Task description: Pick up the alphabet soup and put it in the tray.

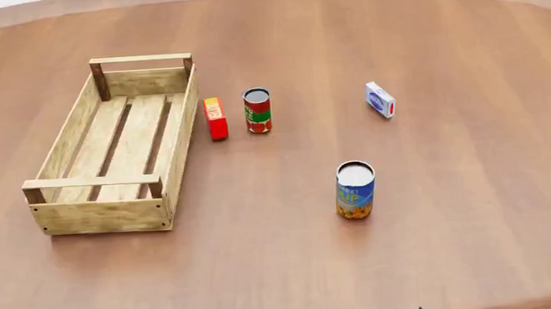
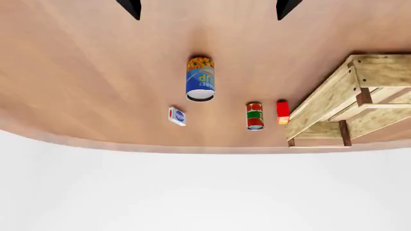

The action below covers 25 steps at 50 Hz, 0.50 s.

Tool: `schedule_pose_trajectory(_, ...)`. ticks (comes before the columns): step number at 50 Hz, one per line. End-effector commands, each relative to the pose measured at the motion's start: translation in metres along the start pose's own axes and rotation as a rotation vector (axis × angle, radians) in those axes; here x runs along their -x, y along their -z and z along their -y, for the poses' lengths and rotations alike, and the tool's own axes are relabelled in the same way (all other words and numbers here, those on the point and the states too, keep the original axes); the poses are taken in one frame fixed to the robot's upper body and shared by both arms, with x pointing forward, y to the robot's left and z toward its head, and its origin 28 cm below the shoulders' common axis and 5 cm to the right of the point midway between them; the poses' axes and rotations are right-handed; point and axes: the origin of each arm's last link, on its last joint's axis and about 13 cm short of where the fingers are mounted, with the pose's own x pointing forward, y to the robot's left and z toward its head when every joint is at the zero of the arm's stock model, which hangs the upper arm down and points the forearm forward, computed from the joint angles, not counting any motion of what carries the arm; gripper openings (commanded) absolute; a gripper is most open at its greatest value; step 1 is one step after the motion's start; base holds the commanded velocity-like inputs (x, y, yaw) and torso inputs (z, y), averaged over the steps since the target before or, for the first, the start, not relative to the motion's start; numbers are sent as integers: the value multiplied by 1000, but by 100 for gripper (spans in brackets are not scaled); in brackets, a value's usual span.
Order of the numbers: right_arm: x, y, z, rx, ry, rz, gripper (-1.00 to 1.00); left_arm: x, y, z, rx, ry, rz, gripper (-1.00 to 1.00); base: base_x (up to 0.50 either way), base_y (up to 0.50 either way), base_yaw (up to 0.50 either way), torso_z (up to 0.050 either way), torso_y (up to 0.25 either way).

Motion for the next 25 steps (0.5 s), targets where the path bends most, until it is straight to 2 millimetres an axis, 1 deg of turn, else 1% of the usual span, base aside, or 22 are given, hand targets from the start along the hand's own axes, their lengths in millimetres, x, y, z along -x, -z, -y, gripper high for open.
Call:
schedule_pose_trajectory(1, -1, 0, -1, -20, -3, 14, 100, 1, -1, 0, 8, 0, 8, 100, 0, 0, 0, 0, 0)
schedule_pose_trajectory(2, -1, 0, -1, -14, -6, 21, 100, 1, -1, 0, 10, 2, 7, 100, 0, 0, 0, 0, 0)
schedule_pose_trajectory(3, -1, 0, -1, 28, 3, 30, 100, 1, -1, 1, 10, 5, 3, 100, 0, 0, 0, 0, 0)
schedule_pose_trajectory(5, 0, 0, -2, 32, -11, 47, 100, 2, -1, 1, 6, 11, 6, 100, 43, 64, 0, 0, 0)
schedule_pose_trajectory(11, 1, 0, -2, 18, -32, 46, 100, 3, 1, 2, 2, 17, -3, 100, 275, 398, 0, 0, 0)
schedule_pose_trajectory(15, 2, -1, -2, 18, -40, 50, 100, 4, 1, 2, 2, 22, -5, 100, 377, 392, 0, 0, 0)
schedule_pose_trajectory(25, 2, -1, -3, 19, -57, 48, 100, 4, 1, 2, 1, 26, -6, 100, 479, 371, 0, 0, 0)
